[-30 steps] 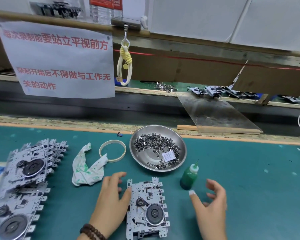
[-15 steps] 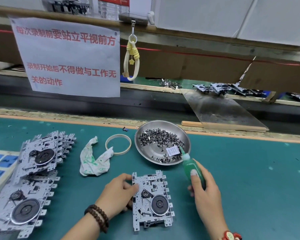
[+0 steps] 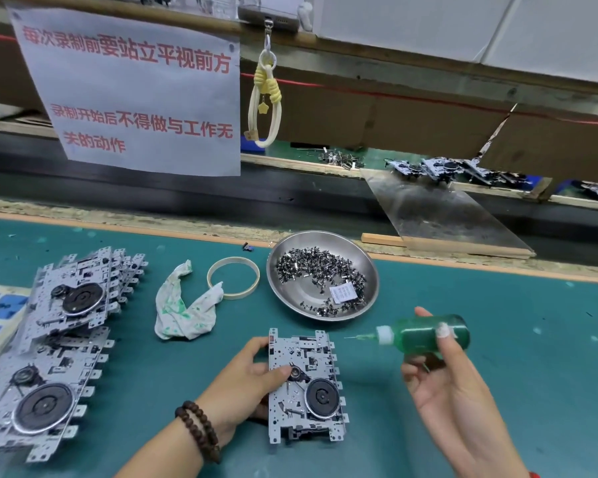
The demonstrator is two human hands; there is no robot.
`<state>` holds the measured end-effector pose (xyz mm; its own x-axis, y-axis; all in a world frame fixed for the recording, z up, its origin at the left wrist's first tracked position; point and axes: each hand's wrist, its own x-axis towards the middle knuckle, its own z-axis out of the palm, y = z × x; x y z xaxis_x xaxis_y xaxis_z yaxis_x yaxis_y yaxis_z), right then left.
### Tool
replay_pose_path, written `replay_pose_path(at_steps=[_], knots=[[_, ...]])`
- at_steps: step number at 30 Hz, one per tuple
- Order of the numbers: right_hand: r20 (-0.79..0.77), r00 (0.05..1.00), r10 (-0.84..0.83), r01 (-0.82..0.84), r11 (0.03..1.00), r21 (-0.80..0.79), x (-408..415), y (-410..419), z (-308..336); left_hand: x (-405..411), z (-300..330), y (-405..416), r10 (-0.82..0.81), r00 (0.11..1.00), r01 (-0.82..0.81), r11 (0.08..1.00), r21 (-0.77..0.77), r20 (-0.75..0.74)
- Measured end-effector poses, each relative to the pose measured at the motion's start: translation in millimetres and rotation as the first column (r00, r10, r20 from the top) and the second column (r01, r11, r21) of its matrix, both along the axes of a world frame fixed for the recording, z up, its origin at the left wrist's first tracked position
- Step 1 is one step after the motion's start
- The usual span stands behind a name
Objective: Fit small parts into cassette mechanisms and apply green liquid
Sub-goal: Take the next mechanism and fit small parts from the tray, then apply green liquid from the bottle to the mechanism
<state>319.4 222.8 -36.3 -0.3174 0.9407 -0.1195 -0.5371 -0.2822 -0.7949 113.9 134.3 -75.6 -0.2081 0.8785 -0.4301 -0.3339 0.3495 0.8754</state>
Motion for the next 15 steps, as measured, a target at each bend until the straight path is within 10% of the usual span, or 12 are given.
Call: replay_pose_path(at_steps=[4,15], knots=[[0.266,0.959,-0.092,0.03,0.974,0.227,-12.2,2.3,-4.5,4.8,0.4,2.0,-0.002,0.996,0.001,1.0,0.002,0.094],[0.398,0.837,-0.376,0.166,0.867,0.47,-38.7,15.6,-29.0,-1.1,2.5,0.0,0.005,0.97,0.003,0.999,-0.034,0.244]])
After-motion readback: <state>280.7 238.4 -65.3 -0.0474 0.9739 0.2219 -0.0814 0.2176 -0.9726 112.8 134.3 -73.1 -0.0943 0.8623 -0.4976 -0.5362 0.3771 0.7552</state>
